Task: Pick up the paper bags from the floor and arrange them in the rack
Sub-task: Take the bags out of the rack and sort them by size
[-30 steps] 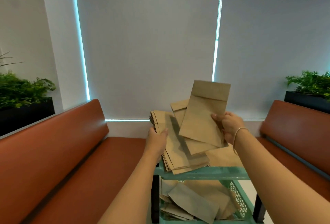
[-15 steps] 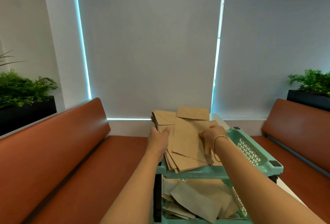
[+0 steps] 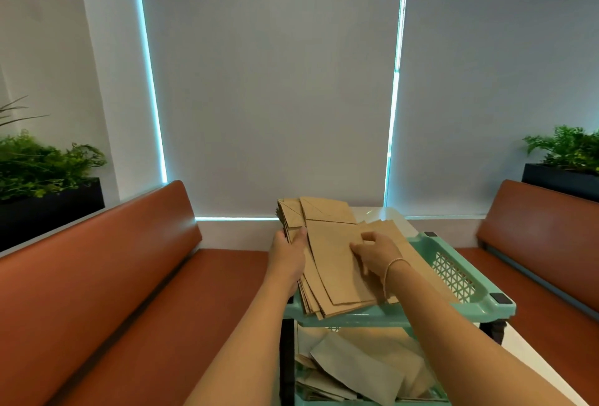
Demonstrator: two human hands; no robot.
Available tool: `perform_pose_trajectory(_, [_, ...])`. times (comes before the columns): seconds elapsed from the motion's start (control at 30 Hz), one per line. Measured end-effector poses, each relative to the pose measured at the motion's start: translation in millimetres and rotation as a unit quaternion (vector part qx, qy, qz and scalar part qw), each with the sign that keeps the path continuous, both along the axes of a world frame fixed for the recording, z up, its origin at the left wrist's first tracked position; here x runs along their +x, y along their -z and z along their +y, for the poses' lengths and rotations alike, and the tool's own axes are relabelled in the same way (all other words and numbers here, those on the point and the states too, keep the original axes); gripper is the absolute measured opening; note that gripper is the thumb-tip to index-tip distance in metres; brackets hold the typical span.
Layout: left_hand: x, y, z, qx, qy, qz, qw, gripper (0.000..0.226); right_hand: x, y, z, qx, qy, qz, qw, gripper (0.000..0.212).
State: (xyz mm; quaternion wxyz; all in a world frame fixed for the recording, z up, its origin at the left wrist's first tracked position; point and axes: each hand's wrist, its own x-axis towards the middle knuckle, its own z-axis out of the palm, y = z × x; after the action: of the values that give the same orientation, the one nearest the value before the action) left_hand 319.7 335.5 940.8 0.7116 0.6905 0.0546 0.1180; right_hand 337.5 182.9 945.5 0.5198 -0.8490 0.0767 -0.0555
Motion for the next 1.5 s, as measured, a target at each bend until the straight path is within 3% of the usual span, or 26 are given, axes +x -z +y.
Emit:
perform_pose_trajectory(0.13, [-2, -2, 1, -0.017, 0.028, -0.003, 0.999, 0.053, -5, -1, 9, 0.027, -0.051, 0.031, 0.998, 0.05])
perform_pose_trajectory(0.23, [5, 2, 4, -0.036, 0.037, -0.017, 0.999, 0.101, -9, -3, 14, 0.016, -0.087, 0.049, 0.995, 0.053])
perform_pose_trajectory(0.3, [16, 11, 6, -0.048, 0.045, -0.007, 0.998, 0.112, -10, -3, 16, 0.023, -0.09, 0.051, 0.994, 0.051])
perform_pose_trajectory(0.37, [7, 4, 5, -0.058, 0.059, 0.009, 0.997, 0.088, -10, -3, 17, 0.036, -0.087, 0.04, 0.995, 0.054])
perform_pose_trajectory(0.43, [-5, -5, 3, -0.044, 0.047, 0.016, 0.998, 0.044, -9, -4, 16, 0.04, -0.086, 0.026, 0.995, 0.058])
perform_pose_trajectory(0.5, [-3, -3, 2, -0.034, 0.035, 0.02, 0.999, 0.03, -7, -5, 12, 0.034, -0.084, 0.013, 0.996, 0.057])
perform_pose_trajectory(0.57, [0, -2, 3, -0.049, 0.038, 0.016, 0.998, 0.031, -3, -4, -1, 0.001, -0.06, -0.005, 0.998, 0.057])
perform_pose_trajectory(0.63, [0, -2, 2, -0.06, 0.04, 0.014, 0.997, 0.031, 5, 0, -21, -0.108, 0.001, -0.011, 0.994, 0.062])
perform_pose_trajectory(0.7, [1, -1, 1, -0.063, 0.042, 0.011, 0.997, 0.03, 12, 8, -42, -0.247, 0.07, 0.023, 0.966, 0.067])
perform_pose_trajectory(0.77, [2, -1, 1, -0.065, 0.044, 0.003, 0.997, 0.03, 19, 17, -56, -0.328, 0.112, 0.071, 0.935, 0.07])
perform_pose_trajectory(0.87, [1, -1, 1, -0.071, 0.047, -0.005, 0.996, 0.032, 25, 27, -66, -0.333, 0.135, 0.123, 0.925, 0.077])
perform_pose_trajectory(0.97, [2, -1, 2, -0.071, 0.052, -0.011, 0.996, 0.034, 27, 32, -69, -0.337, 0.152, 0.127, 0.921, 0.066])
perform_pose_trajectory(1.13, [1, -2, 2, -0.07, 0.053, -0.014, 0.996, 0.033, 25, 33, -67, -0.353, 0.208, 0.061, 0.91, 0.039])
perform_pose_trajectory(1.27, [1, -1, 1, -0.07, 0.051, -0.014, 0.996, 0.034, 22, 30, -70, -0.29, 0.221, 0.028, 0.931, 0.04])
perform_pose_trajectory(1.5, [1, -1, 1, -0.069, 0.05, -0.022, 0.996, 0.03, 15, 2, -74, -0.265, 0.194, -0.058, 0.943, 0.02])
